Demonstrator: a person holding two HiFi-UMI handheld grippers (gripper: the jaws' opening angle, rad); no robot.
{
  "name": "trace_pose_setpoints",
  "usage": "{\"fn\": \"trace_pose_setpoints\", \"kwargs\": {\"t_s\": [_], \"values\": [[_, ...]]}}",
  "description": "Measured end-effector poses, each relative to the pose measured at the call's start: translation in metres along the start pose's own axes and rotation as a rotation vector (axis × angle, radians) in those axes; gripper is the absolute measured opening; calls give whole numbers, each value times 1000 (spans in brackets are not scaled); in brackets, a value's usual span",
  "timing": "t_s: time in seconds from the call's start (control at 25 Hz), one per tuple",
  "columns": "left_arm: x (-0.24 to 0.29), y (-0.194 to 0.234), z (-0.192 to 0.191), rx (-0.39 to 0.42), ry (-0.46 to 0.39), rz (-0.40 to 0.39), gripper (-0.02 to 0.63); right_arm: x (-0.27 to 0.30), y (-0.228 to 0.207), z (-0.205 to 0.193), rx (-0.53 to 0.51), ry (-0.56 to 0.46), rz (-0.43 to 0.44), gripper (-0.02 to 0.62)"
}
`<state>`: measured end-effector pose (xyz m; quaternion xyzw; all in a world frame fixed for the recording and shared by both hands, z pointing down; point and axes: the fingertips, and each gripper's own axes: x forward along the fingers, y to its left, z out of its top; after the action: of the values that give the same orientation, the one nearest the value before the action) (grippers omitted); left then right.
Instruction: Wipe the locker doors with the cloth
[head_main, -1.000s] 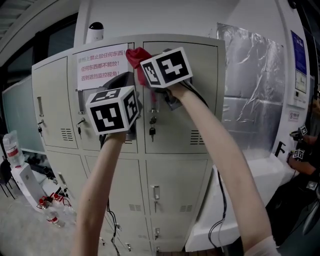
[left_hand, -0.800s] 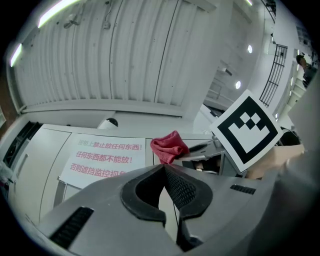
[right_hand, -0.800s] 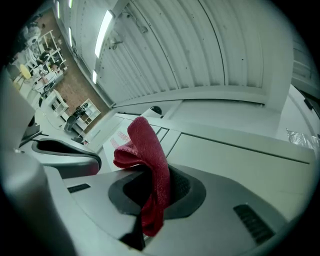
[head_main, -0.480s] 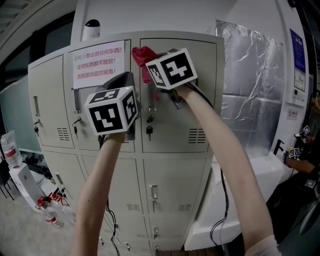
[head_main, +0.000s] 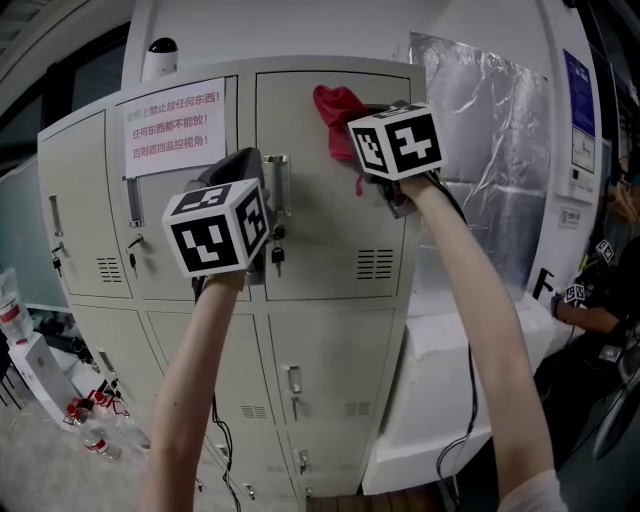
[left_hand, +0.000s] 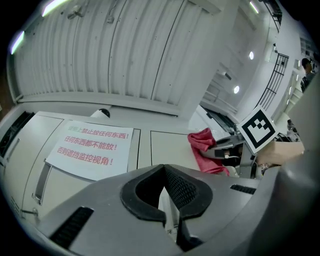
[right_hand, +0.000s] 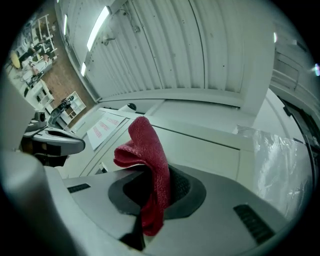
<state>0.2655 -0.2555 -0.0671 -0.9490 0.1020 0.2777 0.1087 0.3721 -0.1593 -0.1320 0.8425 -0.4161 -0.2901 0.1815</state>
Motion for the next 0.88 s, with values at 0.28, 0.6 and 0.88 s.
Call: {"fn": "trace_pose_setpoints", "kwargs": {"t_s": [0.28,0.6,0.88], "values": [[1,-2,-9,-5,3,-4,15,-31,-60,-24,5,35,-116,26],[2,-3,-14,-8,9,-6,15,-49,-91,-38,-24,79,-179,26],[-4,7,-15,0,14,11,15,-54,-100,-44,-23,101,-204,27]]}}
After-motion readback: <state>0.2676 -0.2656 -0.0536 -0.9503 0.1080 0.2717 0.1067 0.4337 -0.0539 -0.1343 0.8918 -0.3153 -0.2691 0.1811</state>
